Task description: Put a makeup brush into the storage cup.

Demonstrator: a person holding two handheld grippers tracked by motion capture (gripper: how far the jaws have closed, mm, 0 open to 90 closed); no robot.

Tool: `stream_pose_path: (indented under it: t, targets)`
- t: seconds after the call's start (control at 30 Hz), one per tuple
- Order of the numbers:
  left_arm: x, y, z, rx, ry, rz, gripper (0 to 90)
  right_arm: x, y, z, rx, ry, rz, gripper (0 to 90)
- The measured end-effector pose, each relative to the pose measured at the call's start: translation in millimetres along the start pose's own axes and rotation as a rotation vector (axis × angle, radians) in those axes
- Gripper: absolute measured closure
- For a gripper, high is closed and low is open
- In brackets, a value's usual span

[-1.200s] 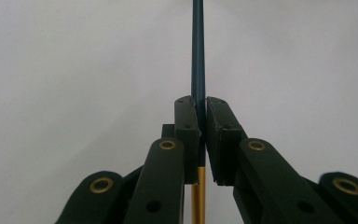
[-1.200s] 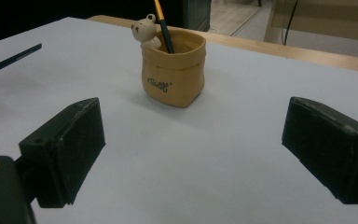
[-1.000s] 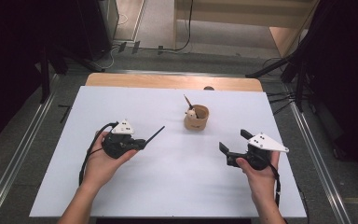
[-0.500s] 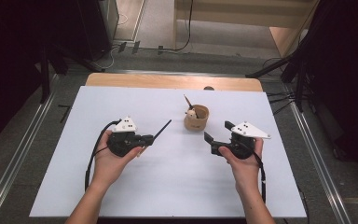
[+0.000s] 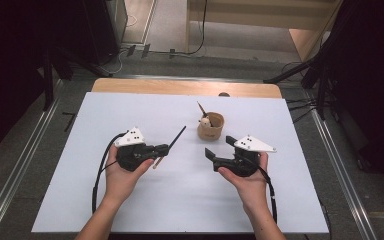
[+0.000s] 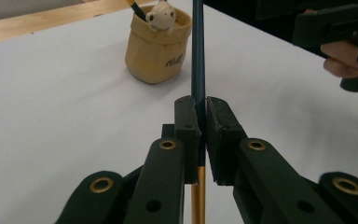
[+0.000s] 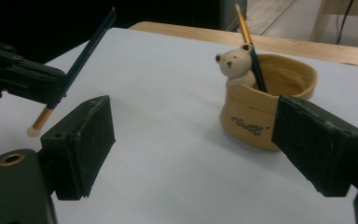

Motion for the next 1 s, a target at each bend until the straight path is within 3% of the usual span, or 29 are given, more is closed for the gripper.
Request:
stream_pose_path:
  t: [0.3, 0.47, 0.73, 1.0]
  targets:
    - [0.5, 1.8, 9.3, -0.022, -0.032, 0.078, 84.5, 10.4, 0.2, -25.9, 0.070, 0.077, 0.014, 18.1]
    - [2.3, 4.3, 17.8, -0.022, -0.055, 0.105, 84.5, 13.4, -0.1, -39.0, 0.095, 0.124, 0.043, 27.0]
    - [10.6, 4.3, 31.6, -0.009, -0.080, 0.140, 84.5, 5.5, 7.9, -44.6, 0.146, 0.189, 0.136, 46.2]
    - [18.9, 4.1, 48.0, 0.017, -0.097, 0.164, 84.5, 7.1, 4.4, -47.2, 0.225, 0.264, 0.145, 59.7]
Point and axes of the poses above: each handheld gripper's, and its own axes: x roughly forward along the jaws, y roughly out of its top, z roughly to its right, the point moved 6 cm from there along x, roughly forward along the jaws, and after that the axes turned 2 degrees about -z, right-handed, at the moved point
